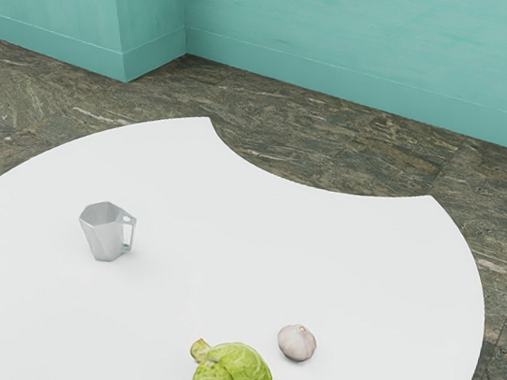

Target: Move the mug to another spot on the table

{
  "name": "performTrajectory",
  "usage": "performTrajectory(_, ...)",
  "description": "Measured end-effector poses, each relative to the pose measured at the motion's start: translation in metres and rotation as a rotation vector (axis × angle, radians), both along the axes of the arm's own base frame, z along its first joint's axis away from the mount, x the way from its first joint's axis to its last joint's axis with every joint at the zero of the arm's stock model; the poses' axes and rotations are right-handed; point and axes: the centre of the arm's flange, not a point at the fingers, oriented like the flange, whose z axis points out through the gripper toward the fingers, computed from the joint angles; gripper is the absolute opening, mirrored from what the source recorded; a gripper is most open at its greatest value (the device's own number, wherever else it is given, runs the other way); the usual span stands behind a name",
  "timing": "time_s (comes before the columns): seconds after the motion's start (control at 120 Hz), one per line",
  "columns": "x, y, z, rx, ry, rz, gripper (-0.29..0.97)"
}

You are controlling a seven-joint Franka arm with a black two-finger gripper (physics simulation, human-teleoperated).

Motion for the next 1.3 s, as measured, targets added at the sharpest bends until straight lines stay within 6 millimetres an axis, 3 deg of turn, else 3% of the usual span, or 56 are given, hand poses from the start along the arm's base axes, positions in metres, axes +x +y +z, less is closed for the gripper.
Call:
performTrajectory(0.325, 0.069, 0.0, -0.06, 0.0, 0.0, 0.0, 0.68)
performTrajectory(0.625, 0.115, 0.0, -0.12, 0.0, -0.009, 0.0, 0.68)
performTrajectory(0.975, 0.148, 0.0, -0.18, 0.0, -0.03, 0.0, 0.68)
performTrajectory(1.3, 0.163, 0.0, -0.216, 0.0, -0.056, 0.0, 0.68)
